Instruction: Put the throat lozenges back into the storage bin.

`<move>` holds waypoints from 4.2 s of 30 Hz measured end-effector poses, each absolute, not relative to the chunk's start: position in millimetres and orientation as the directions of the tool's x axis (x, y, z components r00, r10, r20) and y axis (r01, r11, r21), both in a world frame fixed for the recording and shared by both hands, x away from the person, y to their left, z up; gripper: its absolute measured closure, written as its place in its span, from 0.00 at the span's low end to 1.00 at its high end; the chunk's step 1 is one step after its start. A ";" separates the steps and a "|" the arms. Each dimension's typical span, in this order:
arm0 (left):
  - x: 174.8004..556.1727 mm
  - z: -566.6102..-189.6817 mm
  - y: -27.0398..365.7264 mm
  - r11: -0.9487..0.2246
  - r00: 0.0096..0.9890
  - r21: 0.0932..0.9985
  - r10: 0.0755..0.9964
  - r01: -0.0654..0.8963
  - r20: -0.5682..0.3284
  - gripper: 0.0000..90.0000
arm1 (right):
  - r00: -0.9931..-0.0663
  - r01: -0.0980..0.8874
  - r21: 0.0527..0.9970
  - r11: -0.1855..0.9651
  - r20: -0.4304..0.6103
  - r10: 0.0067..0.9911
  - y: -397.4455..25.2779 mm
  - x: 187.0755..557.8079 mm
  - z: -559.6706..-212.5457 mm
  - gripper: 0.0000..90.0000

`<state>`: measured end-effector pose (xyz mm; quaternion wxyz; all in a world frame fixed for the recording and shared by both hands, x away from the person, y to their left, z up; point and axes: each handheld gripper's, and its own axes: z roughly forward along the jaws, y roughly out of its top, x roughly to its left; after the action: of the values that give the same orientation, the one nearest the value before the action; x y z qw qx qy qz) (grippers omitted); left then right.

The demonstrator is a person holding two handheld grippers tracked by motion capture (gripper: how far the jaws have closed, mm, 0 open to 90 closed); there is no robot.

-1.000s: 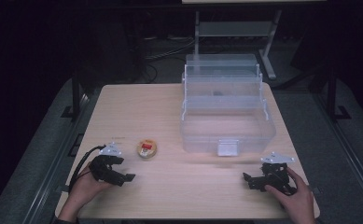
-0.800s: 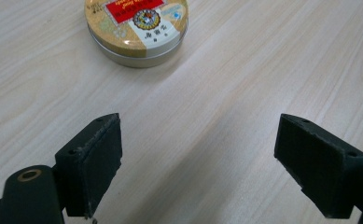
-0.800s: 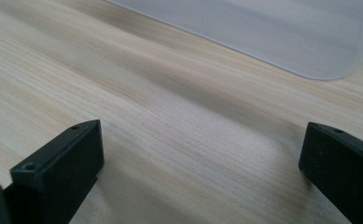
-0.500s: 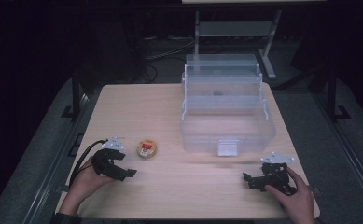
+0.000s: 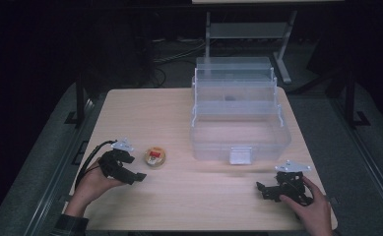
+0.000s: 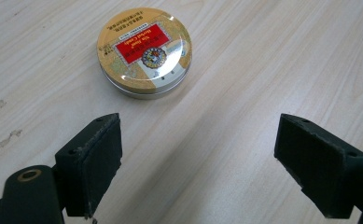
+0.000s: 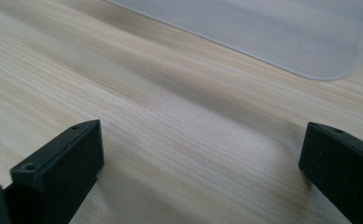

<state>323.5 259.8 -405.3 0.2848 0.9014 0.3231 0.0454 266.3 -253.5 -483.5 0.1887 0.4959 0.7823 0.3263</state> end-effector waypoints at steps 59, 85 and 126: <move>399.2 -407.4 209.5 -0.746 0.822 0.384 0.565 0.544 -0.068 0.15 | -0.437 0.653 0.698 0.295 0.028 0.899 -253.5 266.3 -483.5 0.00; 411.4 -431.3 194.4 -0.785 0.835 0.314 0.548 0.534 -0.050 0.14 | -0.438 0.652 0.698 0.296 0.028 0.899 -253.5 266.3 -483.5 0.00; 413.3 -441.6 190.6 -0.810 0.842 0.256 0.538 0.528 -0.032 0.21 | -0.438 0.652 0.698 0.296 0.028 0.899 -253.5 266.3 -483.5 0.00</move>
<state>413.3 190.6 -441.6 0.1285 0.9511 0.2802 0.0208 266.3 -253.5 -483.5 0.1887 0.4955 0.7826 0.3263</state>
